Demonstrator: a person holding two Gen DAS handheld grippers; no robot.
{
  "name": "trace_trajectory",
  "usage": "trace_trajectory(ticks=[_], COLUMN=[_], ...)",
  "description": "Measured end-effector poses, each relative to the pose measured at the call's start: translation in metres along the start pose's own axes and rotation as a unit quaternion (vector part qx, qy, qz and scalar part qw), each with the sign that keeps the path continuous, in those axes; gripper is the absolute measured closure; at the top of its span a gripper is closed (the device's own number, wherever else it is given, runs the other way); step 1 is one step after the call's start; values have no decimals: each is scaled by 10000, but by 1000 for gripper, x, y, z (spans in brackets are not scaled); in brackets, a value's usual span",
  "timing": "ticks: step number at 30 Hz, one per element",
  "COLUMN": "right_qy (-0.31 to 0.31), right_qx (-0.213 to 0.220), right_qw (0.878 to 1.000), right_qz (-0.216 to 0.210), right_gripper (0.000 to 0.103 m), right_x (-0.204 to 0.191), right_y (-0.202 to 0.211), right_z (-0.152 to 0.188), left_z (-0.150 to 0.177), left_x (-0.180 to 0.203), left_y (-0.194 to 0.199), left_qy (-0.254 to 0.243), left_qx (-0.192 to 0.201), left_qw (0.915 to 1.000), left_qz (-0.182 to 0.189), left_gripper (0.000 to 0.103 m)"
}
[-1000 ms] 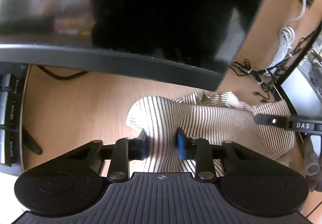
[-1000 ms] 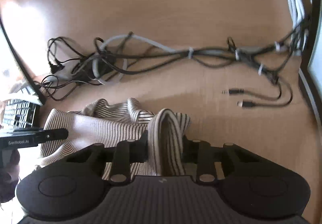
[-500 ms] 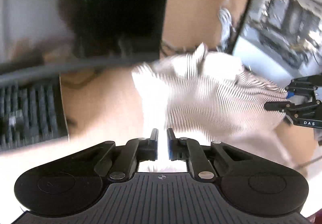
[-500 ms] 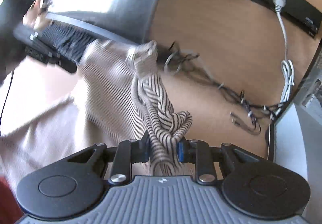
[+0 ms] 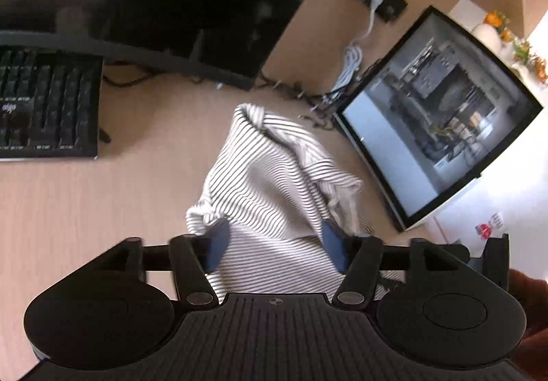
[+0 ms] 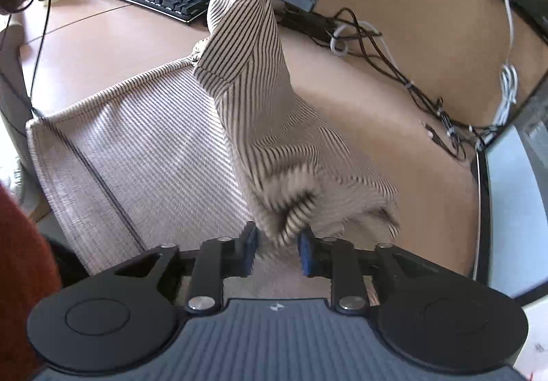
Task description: Fold clothes
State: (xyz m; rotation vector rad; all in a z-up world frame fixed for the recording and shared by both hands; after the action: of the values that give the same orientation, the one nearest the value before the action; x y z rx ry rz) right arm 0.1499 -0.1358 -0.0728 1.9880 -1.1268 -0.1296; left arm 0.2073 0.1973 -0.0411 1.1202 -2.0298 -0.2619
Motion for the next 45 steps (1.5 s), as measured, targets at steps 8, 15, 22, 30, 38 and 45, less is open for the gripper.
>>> trace_trajectory(ticks=[8, 15, 22, 30, 38, 45], right_qy=[743, 889, 2672, 3178, 674, -2652], right_qx=[852, 300, 675, 268, -260, 222], right_qw=[9923, 9955, 9610, 9473, 9955, 9639], right_qz=[511, 123, -226, -309, 616, -17], right_gripper=[32, 72, 87, 71, 46, 38], right_x=[-40, -34, -58, -128, -42, 38], right_y=[-1, -90, -18, -9, 49, 92], right_z=[-69, -120, -92, -23, 5, 21], left_z=[23, 38, 50, 44, 73, 91], left_x=[-2, -9, -28, -23, -9, 0], left_y=[-3, 13, 43, 16, -29, -48], left_qy=[52, 307, 770, 1053, 721, 734], left_qx=[-160, -69, 63, -293, -1062, -1352], left_qw=[9998, 9990, 9967, 9938, 9916, 9874], left_qz=[-71, -328, -227, 178, 150, 373], left_gripper=[23, 18, 13, 11, 11, 12])
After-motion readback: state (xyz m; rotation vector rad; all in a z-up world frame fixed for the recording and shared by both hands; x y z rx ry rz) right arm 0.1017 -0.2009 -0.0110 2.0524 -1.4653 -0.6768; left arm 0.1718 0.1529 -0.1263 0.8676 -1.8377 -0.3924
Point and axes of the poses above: each gripper's, at about its wrist camera, not at the fingertips, and y roughly against the way its jaws point, x to its right, z to its underside, the point moved 3 cm from there along -y, roughly the way its jaws point, and after that the axes turned 6 degrees about x, right-handed, at the moved point
